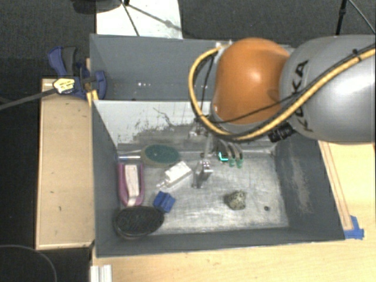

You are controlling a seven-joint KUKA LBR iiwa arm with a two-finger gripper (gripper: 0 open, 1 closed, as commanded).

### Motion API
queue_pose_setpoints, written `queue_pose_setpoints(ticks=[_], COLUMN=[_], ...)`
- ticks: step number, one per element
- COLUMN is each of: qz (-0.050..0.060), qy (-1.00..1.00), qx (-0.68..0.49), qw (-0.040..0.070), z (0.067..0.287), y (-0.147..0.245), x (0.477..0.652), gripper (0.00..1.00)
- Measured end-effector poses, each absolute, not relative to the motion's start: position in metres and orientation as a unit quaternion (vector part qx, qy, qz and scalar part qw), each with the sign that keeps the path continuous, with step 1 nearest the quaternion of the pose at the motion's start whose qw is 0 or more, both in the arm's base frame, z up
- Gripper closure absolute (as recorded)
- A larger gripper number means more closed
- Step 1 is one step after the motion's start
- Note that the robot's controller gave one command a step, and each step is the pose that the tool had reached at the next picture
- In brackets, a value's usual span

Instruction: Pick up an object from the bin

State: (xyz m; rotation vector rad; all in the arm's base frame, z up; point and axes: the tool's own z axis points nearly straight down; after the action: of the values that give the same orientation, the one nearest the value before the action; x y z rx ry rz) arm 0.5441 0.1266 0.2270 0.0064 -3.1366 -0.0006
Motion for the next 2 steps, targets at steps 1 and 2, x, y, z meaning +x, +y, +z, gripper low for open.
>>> queue_pose_setpoints(ticks=[1, 2], qz=[0.0, -0.001], qy=[-0.996, -0.996], qx=[0.093, 0.09], qw=[0.001, -0.001], z=[0.0739, 0.0759], y=[0.1313, 0.1314], x=[0.5683, 0.5688], gripper=[0.0, 1.0])
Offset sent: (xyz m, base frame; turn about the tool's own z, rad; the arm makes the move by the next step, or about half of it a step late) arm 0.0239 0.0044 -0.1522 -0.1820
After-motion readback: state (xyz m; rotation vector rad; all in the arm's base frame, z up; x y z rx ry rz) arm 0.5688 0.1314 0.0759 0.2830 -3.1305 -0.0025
